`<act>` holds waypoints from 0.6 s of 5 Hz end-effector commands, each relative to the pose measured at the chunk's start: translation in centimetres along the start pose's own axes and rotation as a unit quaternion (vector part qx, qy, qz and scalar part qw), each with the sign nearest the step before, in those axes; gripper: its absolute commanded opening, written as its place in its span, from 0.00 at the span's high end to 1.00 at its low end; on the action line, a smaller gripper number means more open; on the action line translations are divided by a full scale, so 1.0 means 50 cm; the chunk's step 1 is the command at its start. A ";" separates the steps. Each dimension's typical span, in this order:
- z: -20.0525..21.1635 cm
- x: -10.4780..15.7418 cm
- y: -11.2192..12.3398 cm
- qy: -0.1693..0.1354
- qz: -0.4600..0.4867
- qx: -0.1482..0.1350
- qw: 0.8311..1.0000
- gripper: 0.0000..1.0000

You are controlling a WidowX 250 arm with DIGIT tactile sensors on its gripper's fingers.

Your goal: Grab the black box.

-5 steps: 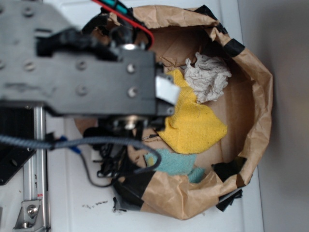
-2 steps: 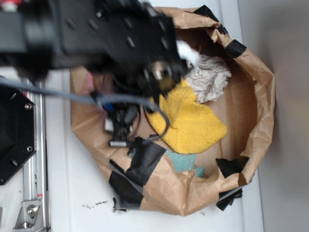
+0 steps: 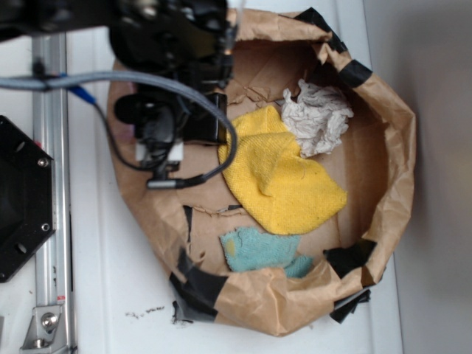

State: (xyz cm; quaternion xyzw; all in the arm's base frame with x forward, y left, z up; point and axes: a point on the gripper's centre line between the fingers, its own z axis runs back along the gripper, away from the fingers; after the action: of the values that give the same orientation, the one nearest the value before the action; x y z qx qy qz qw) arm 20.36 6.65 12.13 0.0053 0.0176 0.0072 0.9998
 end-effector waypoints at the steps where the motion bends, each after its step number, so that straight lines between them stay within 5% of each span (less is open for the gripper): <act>1: -0.064 0.099 -0.028 0.003 -0.084 0.043 0.995 0.00; 2: -0.115 0.089 -0.063 0.023 -0.157 0.034 0.987 0.00; 3: -0.145 0.053 -0.014 0.036 -0.154 0.015 0.987 0.00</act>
State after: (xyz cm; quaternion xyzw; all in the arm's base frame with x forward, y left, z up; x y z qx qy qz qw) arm 22.61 5.70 4.31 0.0152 0.0704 -0.1529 0.9856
